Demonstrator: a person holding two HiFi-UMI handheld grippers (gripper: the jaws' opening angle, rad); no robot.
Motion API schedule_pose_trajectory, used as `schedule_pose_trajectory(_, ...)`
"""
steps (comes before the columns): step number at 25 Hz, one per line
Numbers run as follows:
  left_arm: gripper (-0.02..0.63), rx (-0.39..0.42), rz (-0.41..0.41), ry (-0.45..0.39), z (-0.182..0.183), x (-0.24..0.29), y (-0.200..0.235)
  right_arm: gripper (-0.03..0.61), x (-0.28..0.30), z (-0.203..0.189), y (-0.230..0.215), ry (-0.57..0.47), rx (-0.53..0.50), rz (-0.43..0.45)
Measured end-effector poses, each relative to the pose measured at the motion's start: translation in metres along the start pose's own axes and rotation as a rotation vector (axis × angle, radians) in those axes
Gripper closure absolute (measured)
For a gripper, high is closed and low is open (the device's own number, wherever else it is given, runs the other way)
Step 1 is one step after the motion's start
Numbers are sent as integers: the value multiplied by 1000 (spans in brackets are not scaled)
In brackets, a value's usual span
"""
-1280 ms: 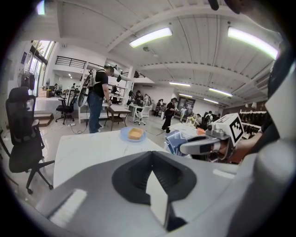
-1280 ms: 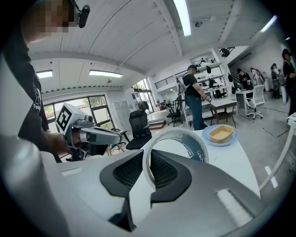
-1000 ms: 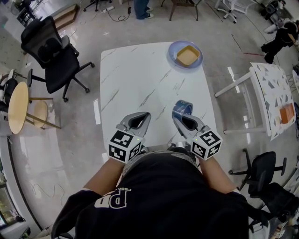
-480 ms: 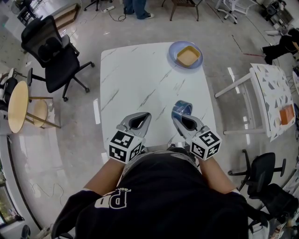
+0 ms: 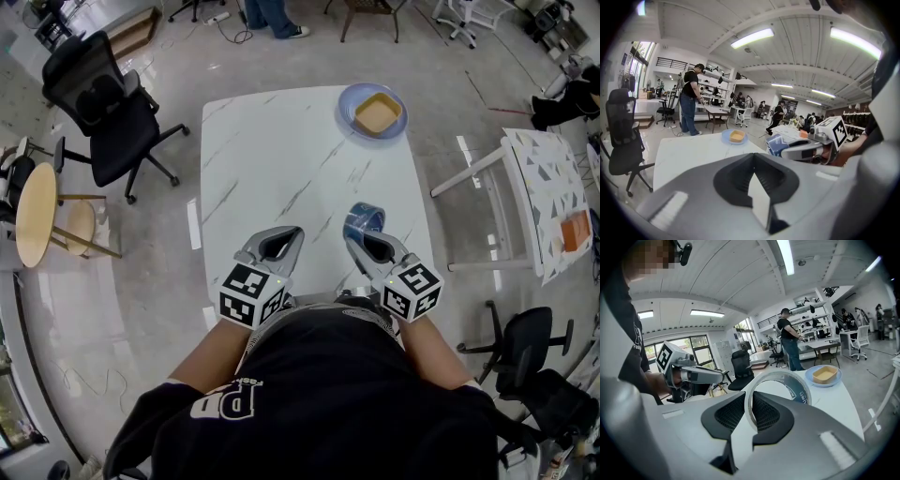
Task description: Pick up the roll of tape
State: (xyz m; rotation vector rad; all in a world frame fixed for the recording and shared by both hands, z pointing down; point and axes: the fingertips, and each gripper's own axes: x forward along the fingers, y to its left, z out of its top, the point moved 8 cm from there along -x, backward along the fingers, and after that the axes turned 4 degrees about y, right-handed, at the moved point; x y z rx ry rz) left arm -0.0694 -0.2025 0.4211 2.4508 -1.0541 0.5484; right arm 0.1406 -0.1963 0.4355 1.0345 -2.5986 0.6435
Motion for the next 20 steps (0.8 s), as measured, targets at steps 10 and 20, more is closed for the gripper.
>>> schedule_pose_trajectory(10,558,0,5,4,0,-1,2,532,3,0,1,10,-6,8)
schedule_pose_trajectory(20,558,-2,7,4,0,-2,4,532,6,0,1,23,-14,11)
